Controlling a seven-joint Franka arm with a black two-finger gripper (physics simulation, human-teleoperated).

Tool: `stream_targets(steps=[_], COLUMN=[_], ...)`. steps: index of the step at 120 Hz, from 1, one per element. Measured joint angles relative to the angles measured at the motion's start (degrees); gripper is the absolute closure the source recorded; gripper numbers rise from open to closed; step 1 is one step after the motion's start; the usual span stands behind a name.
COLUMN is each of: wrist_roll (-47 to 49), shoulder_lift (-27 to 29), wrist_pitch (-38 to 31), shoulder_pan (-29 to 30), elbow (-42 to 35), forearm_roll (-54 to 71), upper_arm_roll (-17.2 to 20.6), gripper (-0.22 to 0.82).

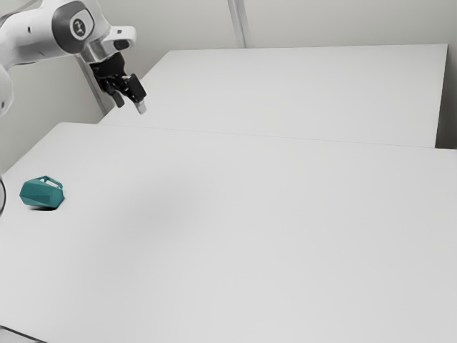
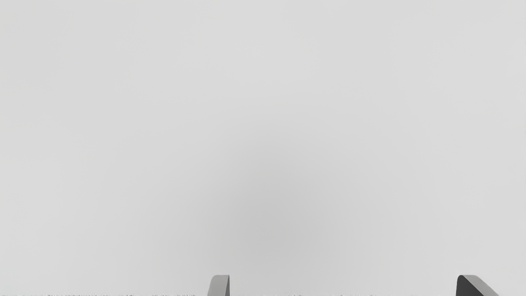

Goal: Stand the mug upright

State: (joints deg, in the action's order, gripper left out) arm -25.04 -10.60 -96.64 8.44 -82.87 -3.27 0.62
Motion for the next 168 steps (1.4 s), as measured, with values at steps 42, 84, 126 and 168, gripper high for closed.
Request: stream_targets(steps=[42, 84, 126, 168], wrist_roll=[-0.2, -3.9, -20.0, -39.5], shoulder_lift=[12.2, 15.1, 6.8, -8.8], wrist_pitch=[-5.8, -20.9, -32.1, -33.1], shoulder_pan=[4.3, 24.0, 50.2, 72.9], elbow=[-19.9, -31.9, -32.1, -21.2], forearm_roll=[-0.2, -5.3, -21.8, -35.4], upper_arm_roll=[-4.7, -4.6, 8.9, 22.7], gripper=[0.0, 0.0, 0.0, 0.0])
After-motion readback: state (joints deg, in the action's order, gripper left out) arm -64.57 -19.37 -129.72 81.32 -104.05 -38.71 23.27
